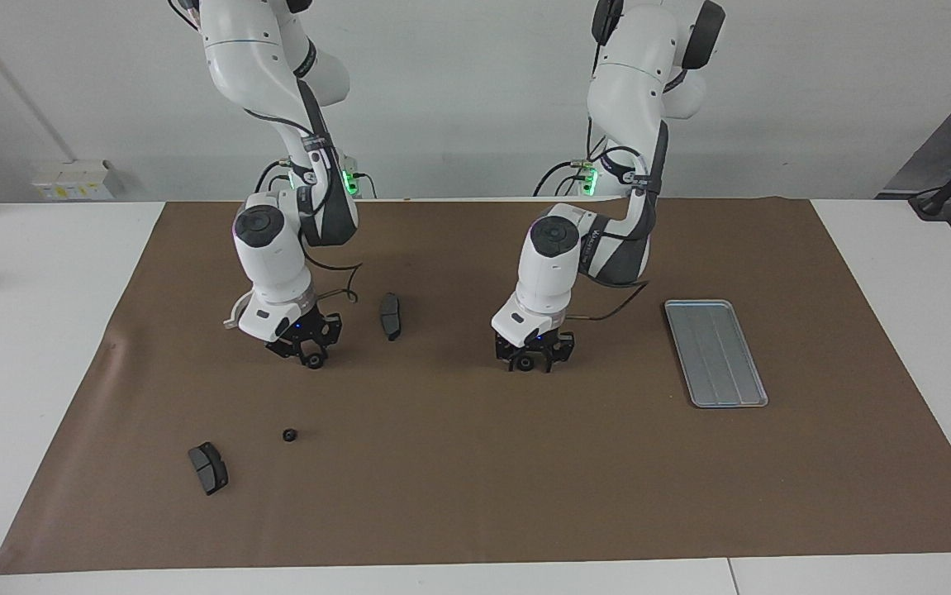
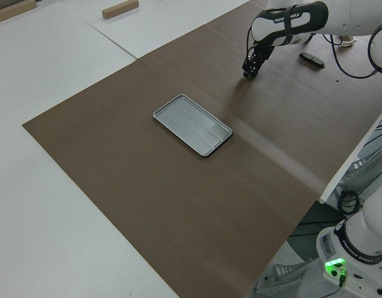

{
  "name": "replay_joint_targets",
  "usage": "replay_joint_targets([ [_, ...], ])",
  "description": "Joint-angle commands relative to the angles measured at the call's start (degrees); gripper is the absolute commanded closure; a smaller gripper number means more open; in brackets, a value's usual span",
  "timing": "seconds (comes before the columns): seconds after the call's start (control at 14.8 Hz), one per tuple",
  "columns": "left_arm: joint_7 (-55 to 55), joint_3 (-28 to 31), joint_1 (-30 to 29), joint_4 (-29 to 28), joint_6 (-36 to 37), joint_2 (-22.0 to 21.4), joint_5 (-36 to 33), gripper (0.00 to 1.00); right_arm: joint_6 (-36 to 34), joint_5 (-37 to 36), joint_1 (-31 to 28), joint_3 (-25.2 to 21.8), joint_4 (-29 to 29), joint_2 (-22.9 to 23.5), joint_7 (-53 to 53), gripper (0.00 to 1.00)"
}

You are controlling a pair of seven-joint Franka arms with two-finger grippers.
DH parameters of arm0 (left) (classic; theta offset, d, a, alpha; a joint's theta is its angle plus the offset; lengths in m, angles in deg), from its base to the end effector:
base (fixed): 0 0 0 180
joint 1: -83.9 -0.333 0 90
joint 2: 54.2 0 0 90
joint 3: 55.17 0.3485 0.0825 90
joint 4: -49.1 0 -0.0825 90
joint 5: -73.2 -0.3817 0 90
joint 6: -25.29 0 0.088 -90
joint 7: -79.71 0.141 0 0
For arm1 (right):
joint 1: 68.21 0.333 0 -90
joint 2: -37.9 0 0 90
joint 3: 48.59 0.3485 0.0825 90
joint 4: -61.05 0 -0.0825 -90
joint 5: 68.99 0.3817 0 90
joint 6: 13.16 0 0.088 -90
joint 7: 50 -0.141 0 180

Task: Pick bearing gear from pile to tray
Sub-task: 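Lower the left gripper onto the gear at center and grasp it, then carry the gear to the tray while the right gripper grasps another gear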

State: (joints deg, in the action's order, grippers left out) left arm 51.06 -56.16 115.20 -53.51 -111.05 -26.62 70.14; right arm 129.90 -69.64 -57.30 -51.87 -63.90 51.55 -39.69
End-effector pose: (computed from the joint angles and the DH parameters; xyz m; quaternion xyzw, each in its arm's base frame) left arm 0.5780 -0.3619 0.2897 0.9972 -0.0488 0.0542 0.0139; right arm 0.5703 0.0765 0.2869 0.9861 0.1612 0.0388 0.0112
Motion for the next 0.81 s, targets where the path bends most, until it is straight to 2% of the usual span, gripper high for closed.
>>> replay_joint_targets([
  [0.0, -3.69, 0.81, 0.87, -2.16, -0.59, -1.91, -1.15, 1.0, 1.87, 1.09, -0.45, 0.2, -1.44, -0.73, 0.16, 1.0],
  [0.27, -3.86, 0.9, 0.7, -1.45, -0.24, -2.09, -1.07, 1.0, 1.52, 1.09, -0.1, 0.2, -1.09, -0.73, -2.05, 1.0],
  [0.4, -3.86, 1.51, -0.09, -1.71, 1.15, -3.48, -1.15, 1.0, 0.82, 1.09, -0.01, 0.47, 0.05, -1.17, -3.27, 1.0],
  [0.54, -3.17, 1.69, -2.54, -1.89, 3.97, -5.51, -1.15, 1.0, -4.16, 1.09, 0.77, 0.73, 3.9, -1.87, -8.7, 1.0],
  [0.74, -0.89, 1.69, -7.98, -3.38, 4.42, -8.41, -1.24, 1.0, -13.39, 1.96, 3.14, 1.08, 11.89, -2.05, -15.56, 1.0],
])
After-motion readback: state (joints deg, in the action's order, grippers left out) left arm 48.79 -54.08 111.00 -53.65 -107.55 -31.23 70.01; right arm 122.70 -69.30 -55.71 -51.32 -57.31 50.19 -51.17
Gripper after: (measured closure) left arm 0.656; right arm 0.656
